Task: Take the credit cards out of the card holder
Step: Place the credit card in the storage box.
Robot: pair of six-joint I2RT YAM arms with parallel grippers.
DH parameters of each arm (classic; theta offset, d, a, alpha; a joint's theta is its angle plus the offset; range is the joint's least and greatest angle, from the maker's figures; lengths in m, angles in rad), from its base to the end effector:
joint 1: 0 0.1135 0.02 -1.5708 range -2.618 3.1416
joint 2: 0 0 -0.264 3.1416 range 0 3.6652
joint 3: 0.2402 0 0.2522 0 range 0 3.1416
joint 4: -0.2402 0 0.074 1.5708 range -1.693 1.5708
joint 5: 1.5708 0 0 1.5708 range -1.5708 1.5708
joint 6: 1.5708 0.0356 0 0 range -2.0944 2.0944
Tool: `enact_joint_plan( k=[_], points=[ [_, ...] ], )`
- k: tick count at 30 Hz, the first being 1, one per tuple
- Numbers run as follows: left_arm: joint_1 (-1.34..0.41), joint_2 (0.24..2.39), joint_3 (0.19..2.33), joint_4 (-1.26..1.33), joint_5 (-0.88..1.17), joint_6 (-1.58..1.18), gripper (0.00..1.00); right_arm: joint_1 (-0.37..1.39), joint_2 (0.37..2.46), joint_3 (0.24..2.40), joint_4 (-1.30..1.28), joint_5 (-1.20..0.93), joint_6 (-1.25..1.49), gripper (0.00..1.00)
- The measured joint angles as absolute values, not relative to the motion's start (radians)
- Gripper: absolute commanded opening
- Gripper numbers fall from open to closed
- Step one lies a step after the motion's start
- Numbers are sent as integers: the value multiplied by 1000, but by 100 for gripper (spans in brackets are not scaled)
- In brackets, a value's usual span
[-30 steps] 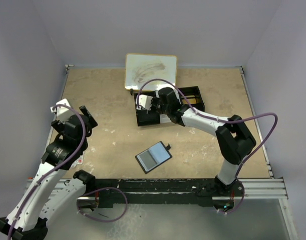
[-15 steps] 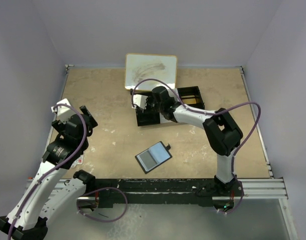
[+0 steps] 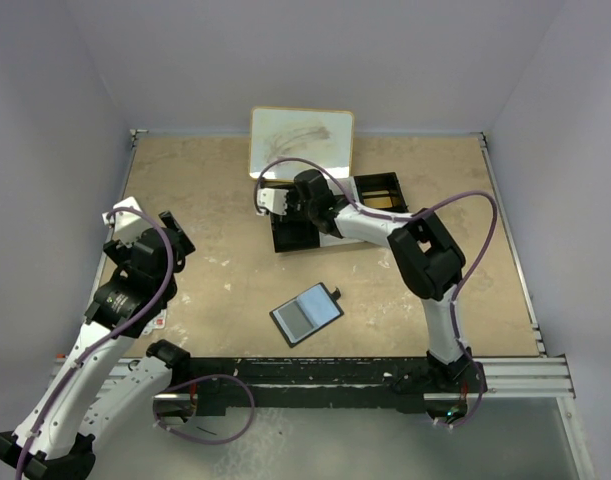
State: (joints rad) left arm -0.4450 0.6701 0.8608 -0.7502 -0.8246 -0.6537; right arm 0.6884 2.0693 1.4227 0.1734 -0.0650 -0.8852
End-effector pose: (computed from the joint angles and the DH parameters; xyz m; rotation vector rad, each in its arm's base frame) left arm 0.1245 -0.0304 0.3307 -0.6514 1.8302 0.1585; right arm 0.3656 0.3038 0.1958 -1.4753 1.4138 -0.0566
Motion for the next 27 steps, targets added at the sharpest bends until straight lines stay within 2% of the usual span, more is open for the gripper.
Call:
enact_joint_plan(
  k=[15,18,21,27],
  points=[
    [-445,682,861,-750,-827,-654,85,688,2142,1472,176,-4,-1010,7],
    [-445,685,861,-750,-827,-654,85,691,2164,1473,186,12,-1030,16],
    [-445,688,861,-750,-827,-653,84,691,2168,1473,186,14,-1034,18],
    [-445,693,861,-750,-826,-653,84,689,2168,1472,187,3,-1035,27]
  ],
)
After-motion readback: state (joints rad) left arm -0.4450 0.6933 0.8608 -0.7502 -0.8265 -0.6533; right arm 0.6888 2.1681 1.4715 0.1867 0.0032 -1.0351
